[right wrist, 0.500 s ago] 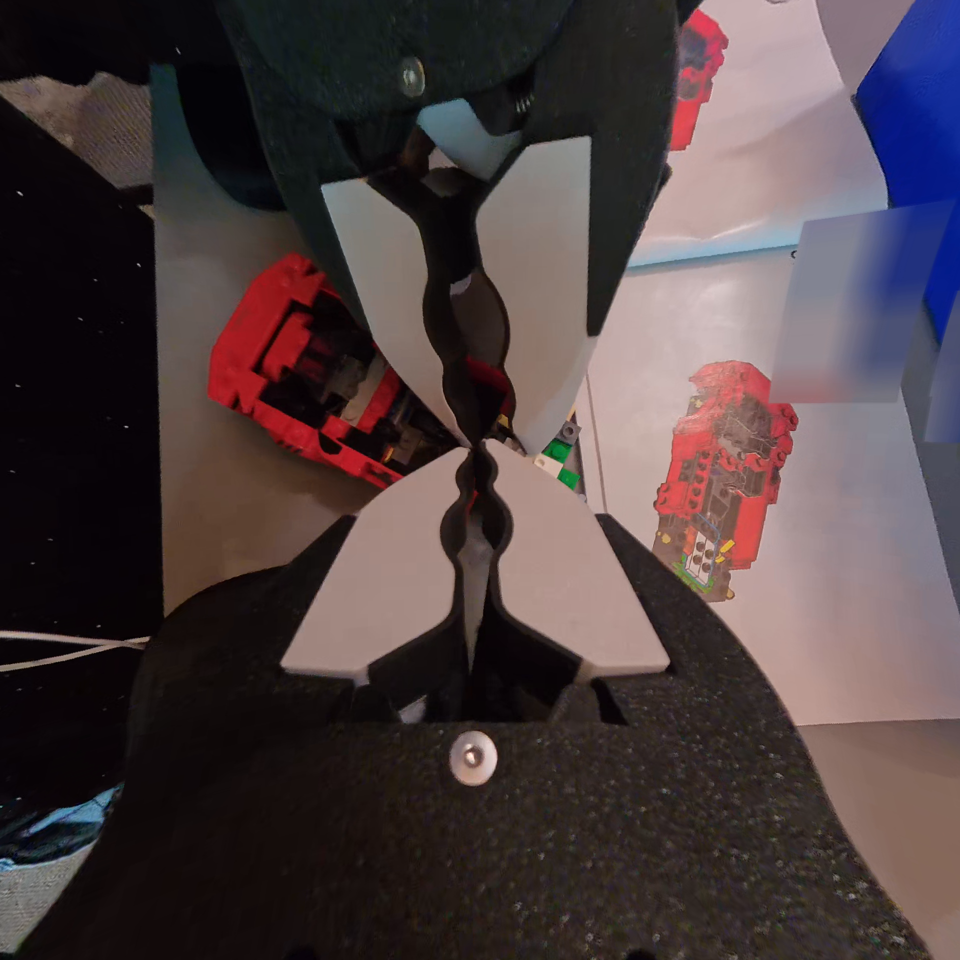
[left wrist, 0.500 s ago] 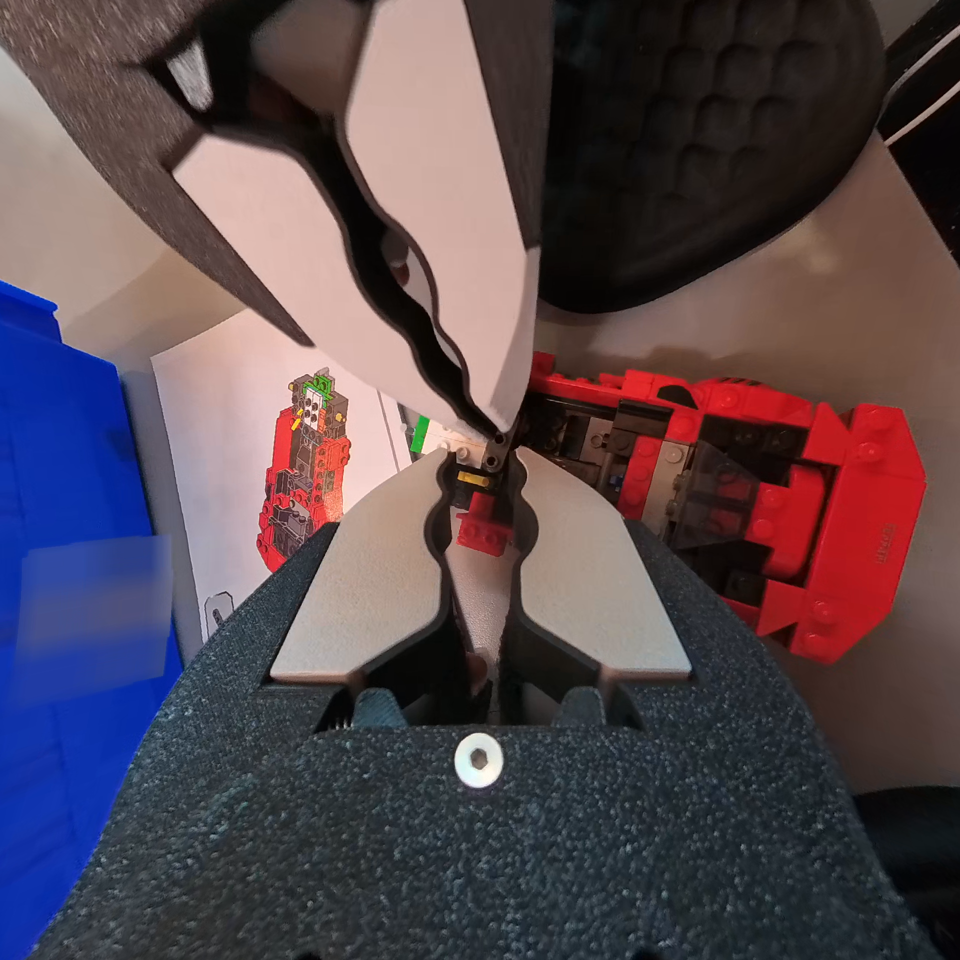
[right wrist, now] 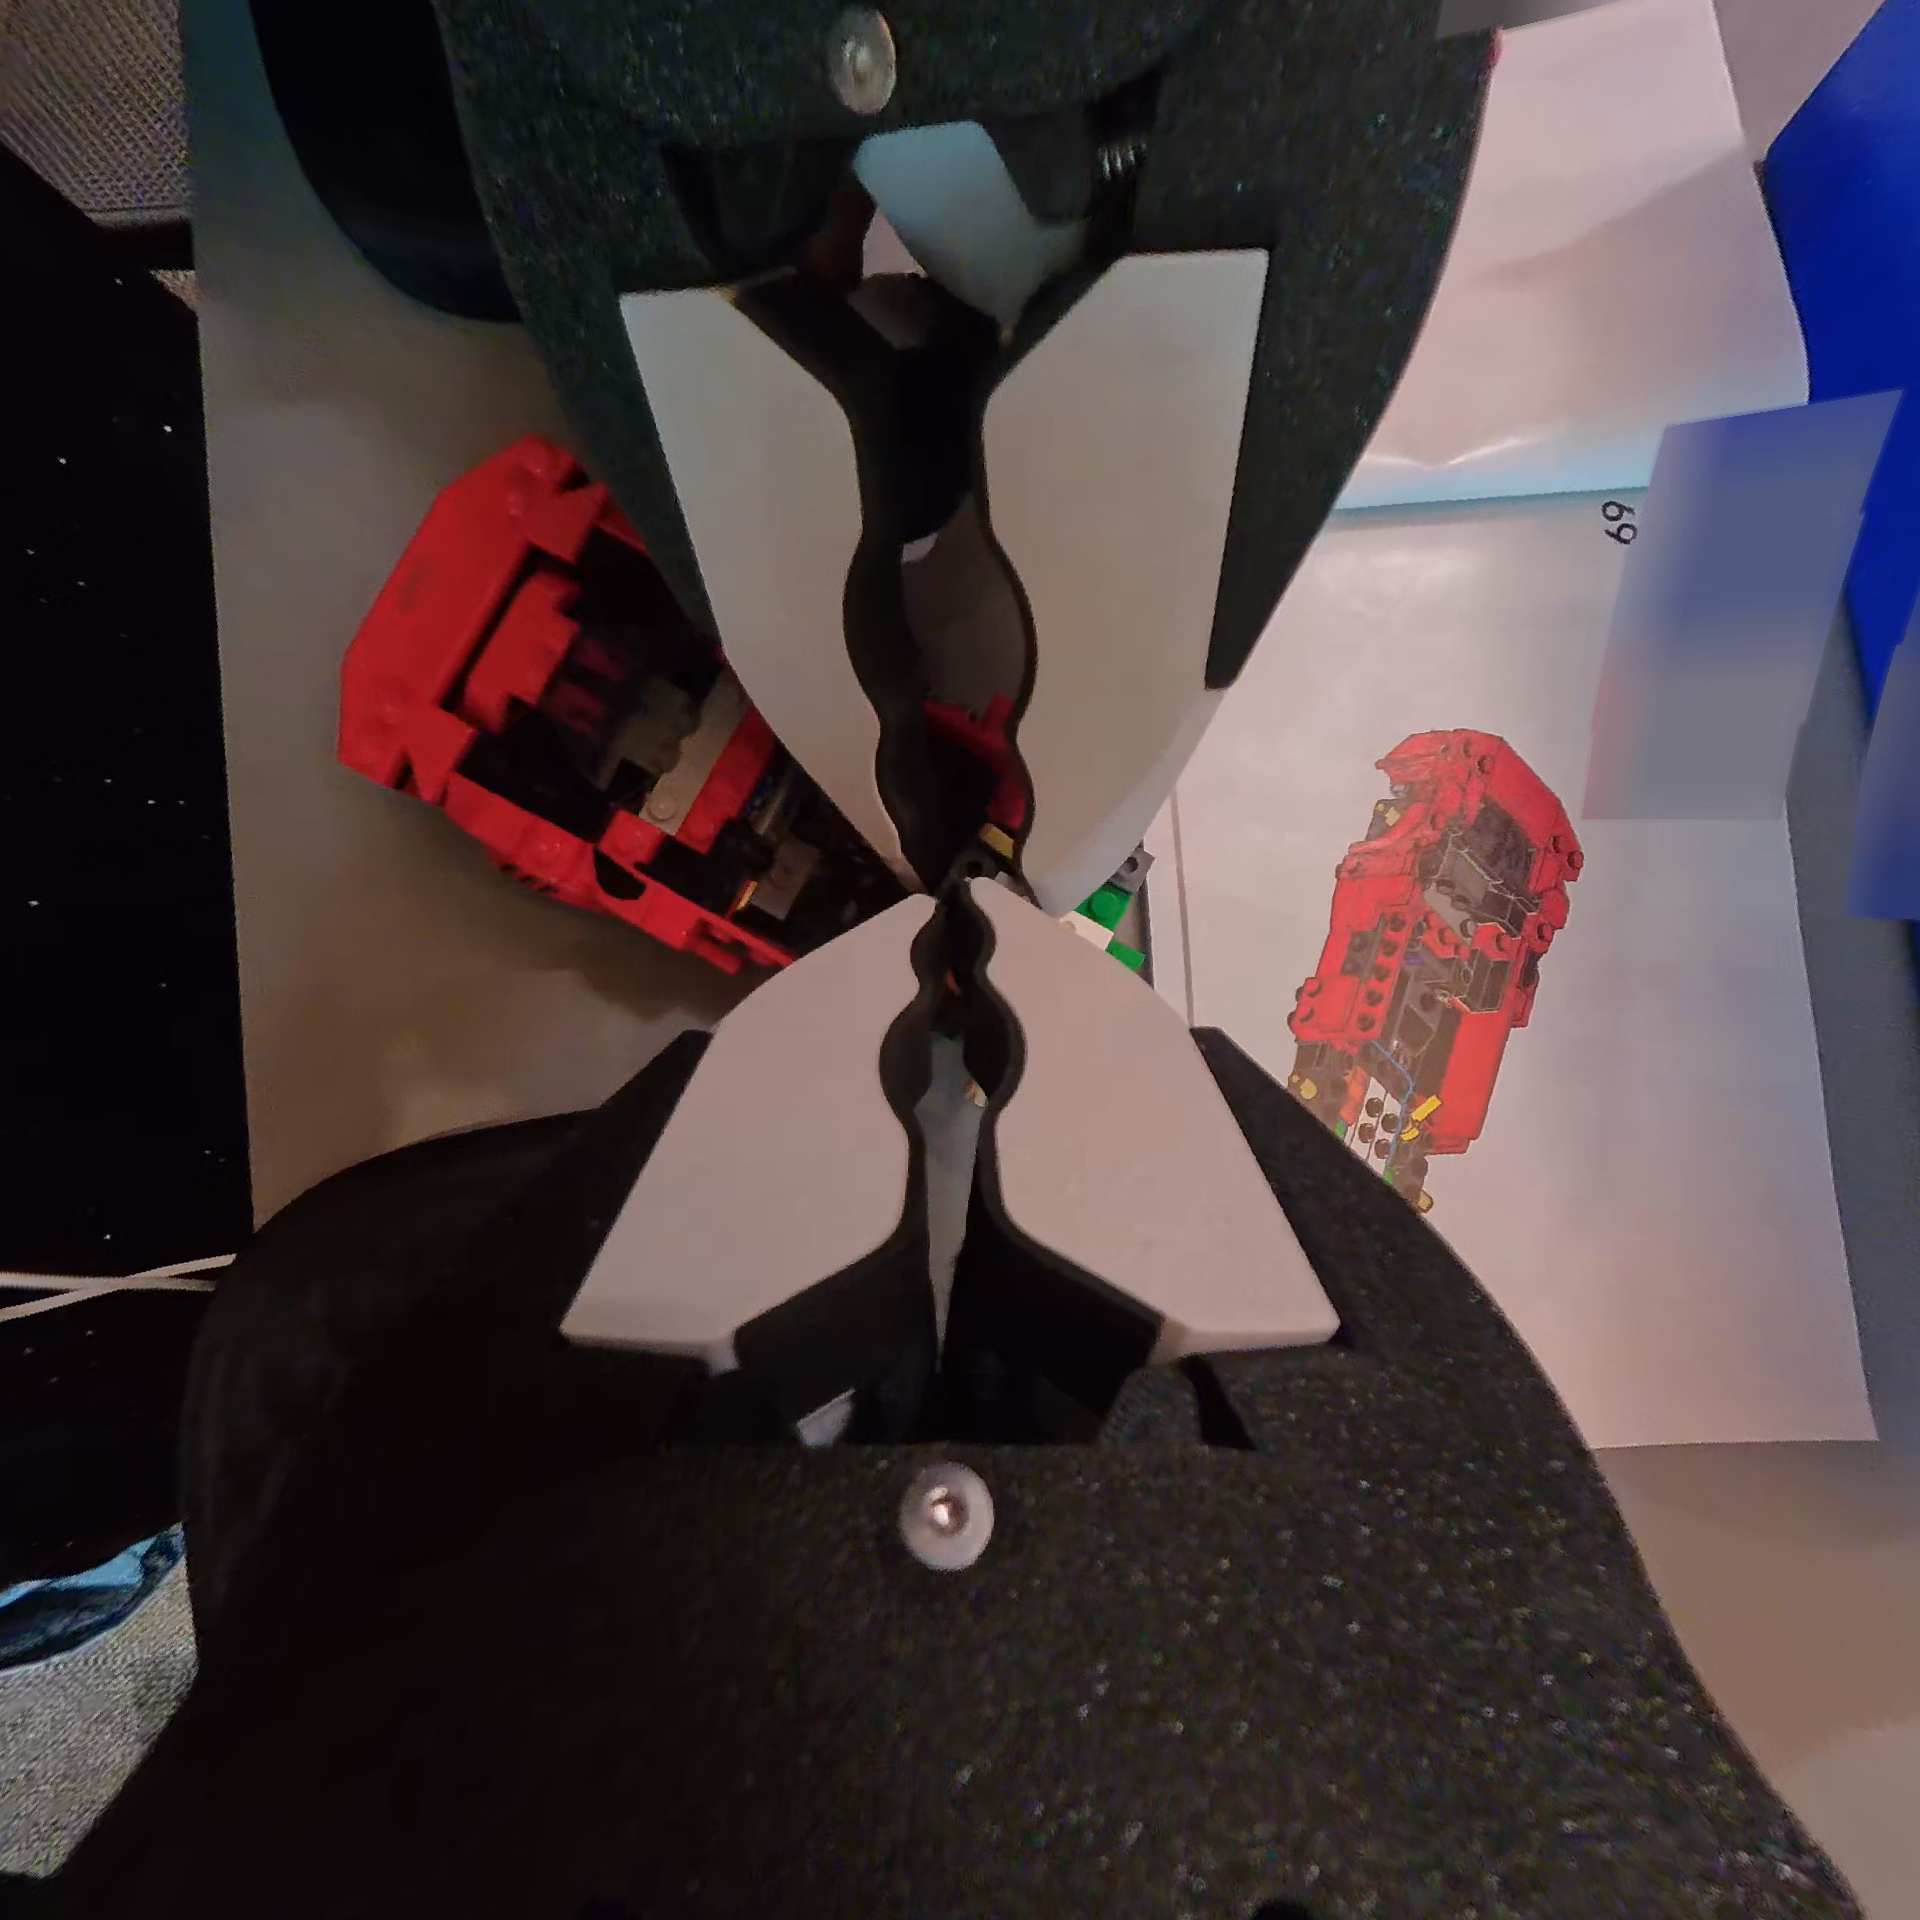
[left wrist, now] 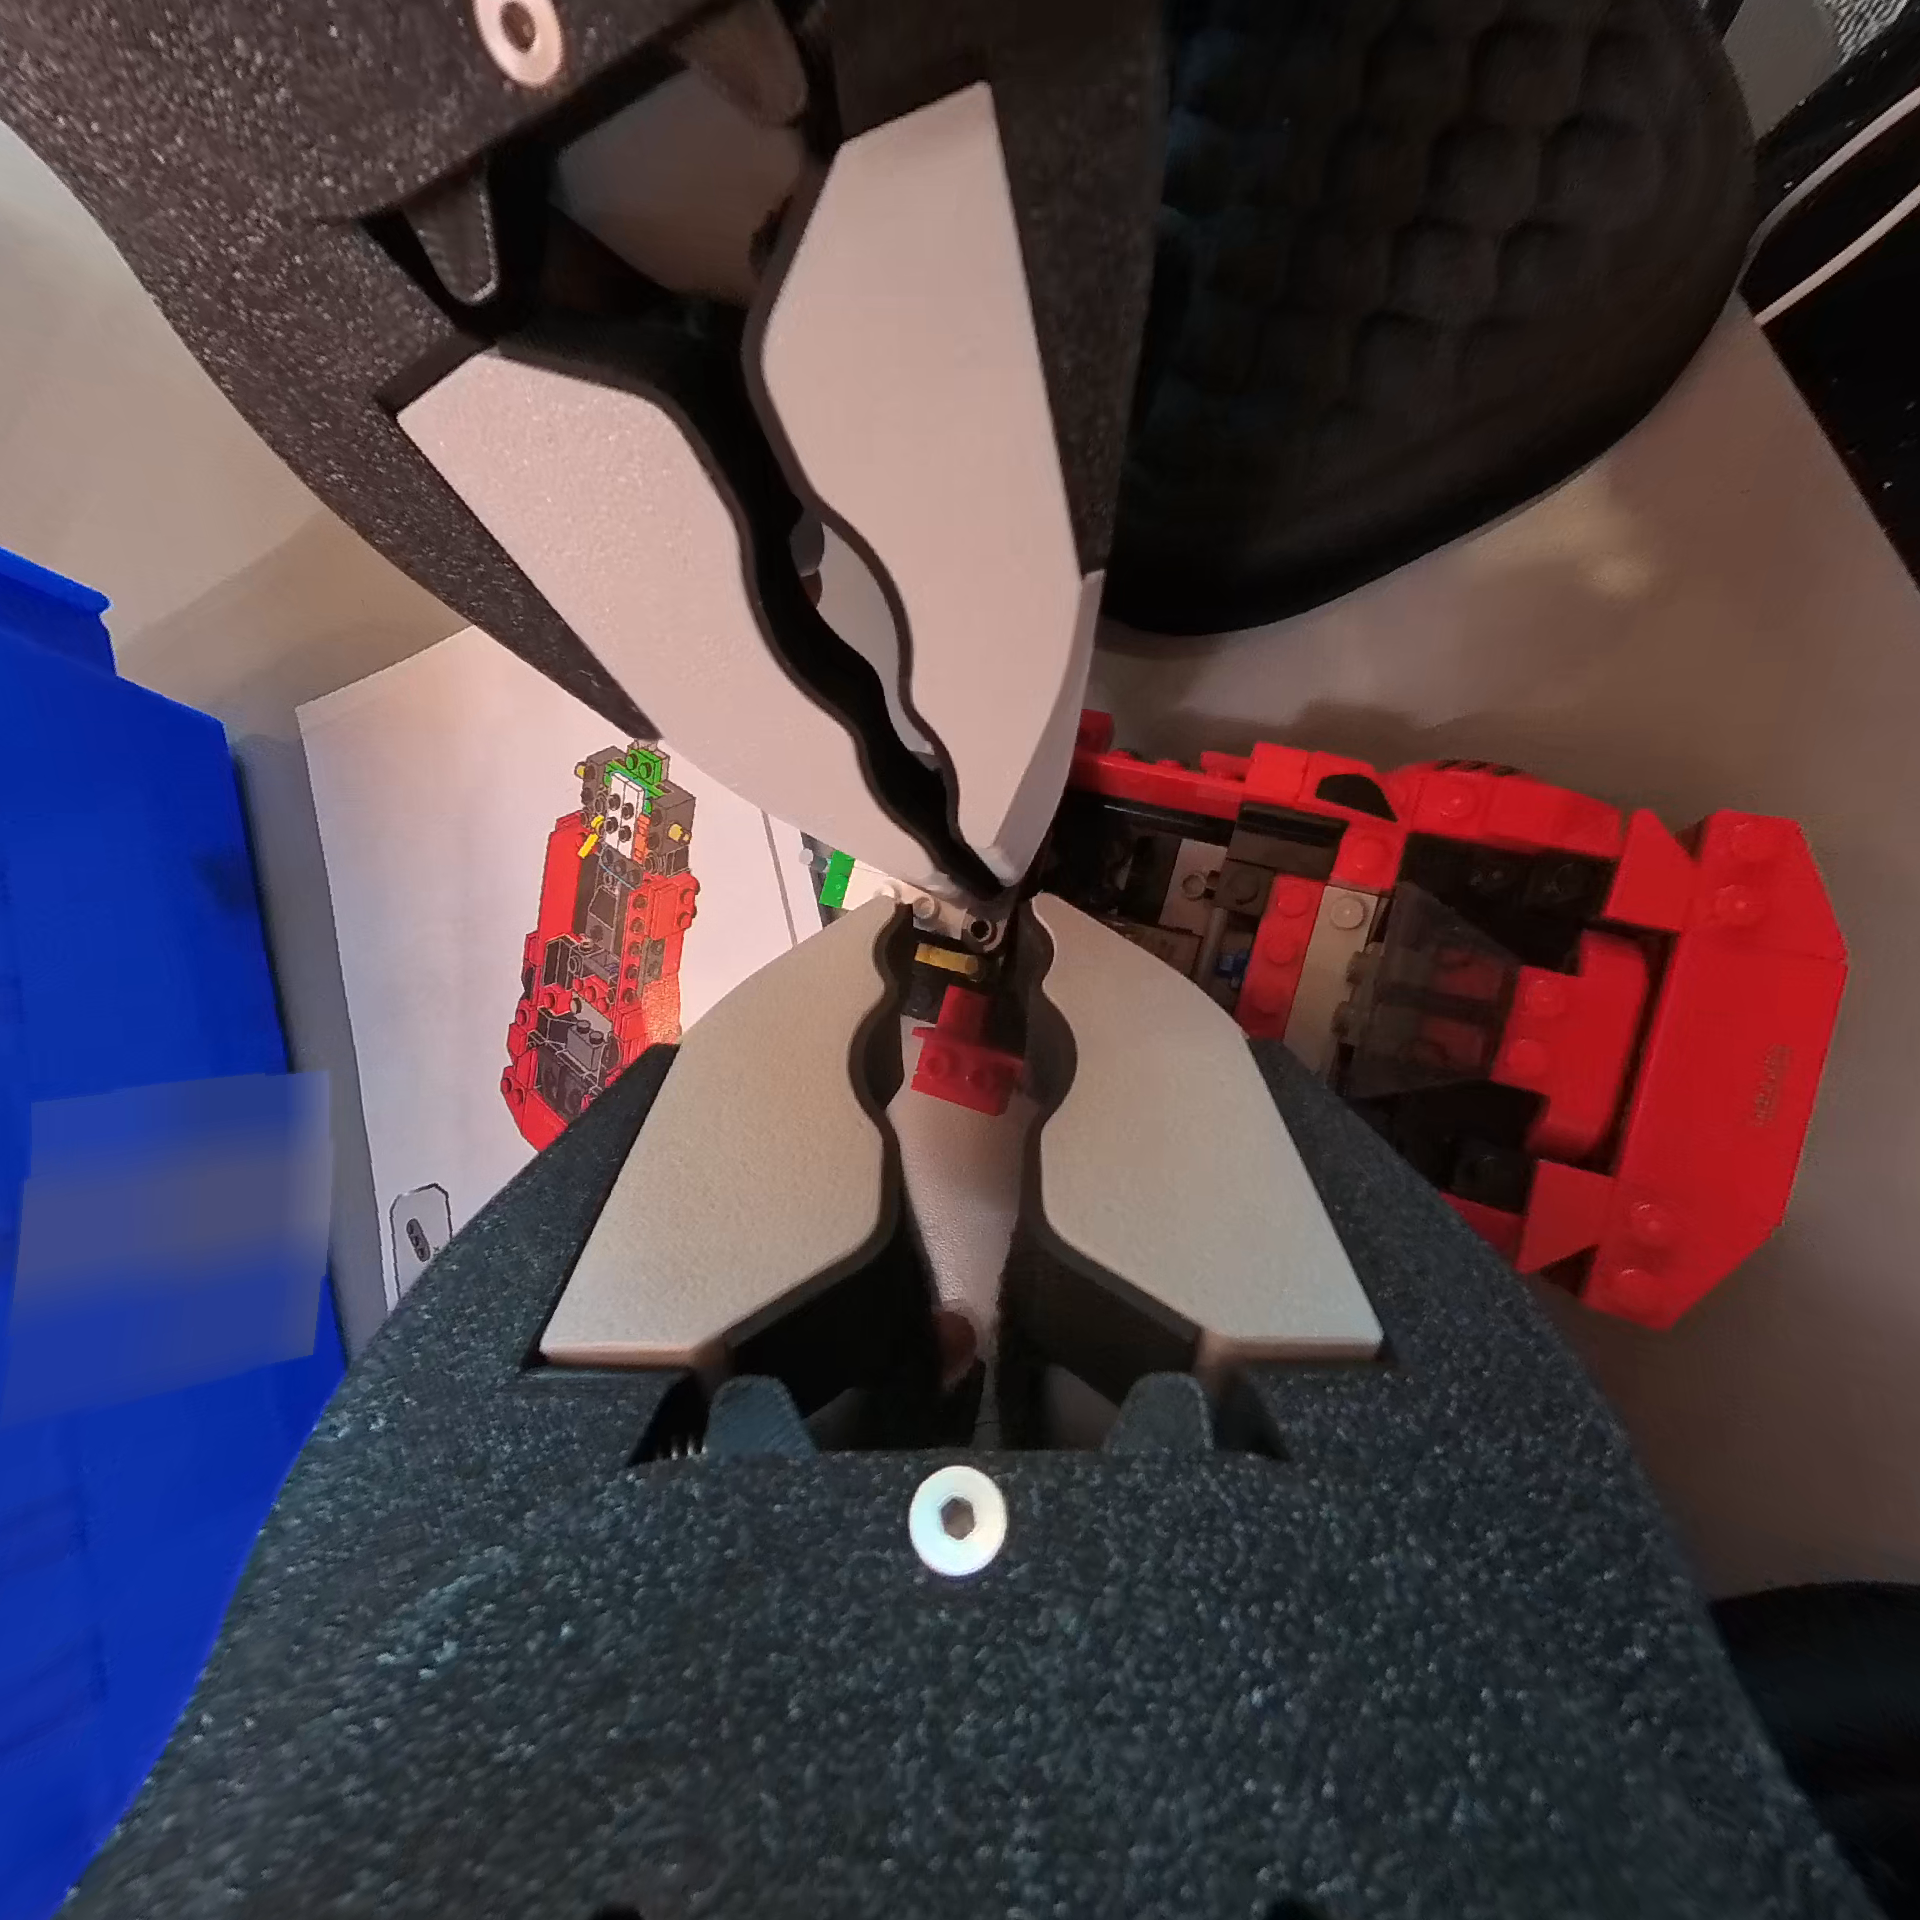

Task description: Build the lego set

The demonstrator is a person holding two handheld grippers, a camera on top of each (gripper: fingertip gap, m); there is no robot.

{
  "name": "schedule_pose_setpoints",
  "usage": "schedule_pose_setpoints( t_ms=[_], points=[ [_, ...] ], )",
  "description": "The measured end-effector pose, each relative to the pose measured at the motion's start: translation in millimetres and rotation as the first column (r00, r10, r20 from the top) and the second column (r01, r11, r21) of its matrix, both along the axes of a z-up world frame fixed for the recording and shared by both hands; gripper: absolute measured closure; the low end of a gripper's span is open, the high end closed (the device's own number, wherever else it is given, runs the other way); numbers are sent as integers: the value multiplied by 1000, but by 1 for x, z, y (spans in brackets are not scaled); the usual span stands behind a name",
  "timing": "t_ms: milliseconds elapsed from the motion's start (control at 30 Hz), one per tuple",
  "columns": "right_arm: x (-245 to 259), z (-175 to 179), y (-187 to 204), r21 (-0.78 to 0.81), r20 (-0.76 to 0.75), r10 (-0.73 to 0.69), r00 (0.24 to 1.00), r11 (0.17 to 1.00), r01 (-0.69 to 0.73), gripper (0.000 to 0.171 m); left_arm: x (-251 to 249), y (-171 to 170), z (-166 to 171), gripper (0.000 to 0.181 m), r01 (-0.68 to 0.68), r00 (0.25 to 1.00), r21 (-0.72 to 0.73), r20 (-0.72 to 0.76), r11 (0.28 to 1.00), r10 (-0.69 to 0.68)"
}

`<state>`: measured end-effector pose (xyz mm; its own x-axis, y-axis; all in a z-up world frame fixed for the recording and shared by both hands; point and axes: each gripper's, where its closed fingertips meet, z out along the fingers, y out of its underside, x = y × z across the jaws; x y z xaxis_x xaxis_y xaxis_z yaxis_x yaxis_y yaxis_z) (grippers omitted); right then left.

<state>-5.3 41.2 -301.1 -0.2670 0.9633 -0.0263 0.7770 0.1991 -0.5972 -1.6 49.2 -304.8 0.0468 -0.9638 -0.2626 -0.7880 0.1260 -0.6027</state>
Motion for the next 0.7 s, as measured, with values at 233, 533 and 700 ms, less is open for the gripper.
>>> schedule_pose_setpoints(
  t_ms=[233,533,700],
  points=[
    [1,0,0,0,64,-10,998,1000,10,171,0,0,0,163,-2,1000,-4,8,1000,2],
    [2,0,0,47,118,-6,993,999,0,171,-8,1,11,171,-12,999,-7,31,1000,13],
    [5,-1,1,61,145,-5,989,998,-4,171,-5,2,11,172,-8,1000,16,15,1000,7]
  ],
)
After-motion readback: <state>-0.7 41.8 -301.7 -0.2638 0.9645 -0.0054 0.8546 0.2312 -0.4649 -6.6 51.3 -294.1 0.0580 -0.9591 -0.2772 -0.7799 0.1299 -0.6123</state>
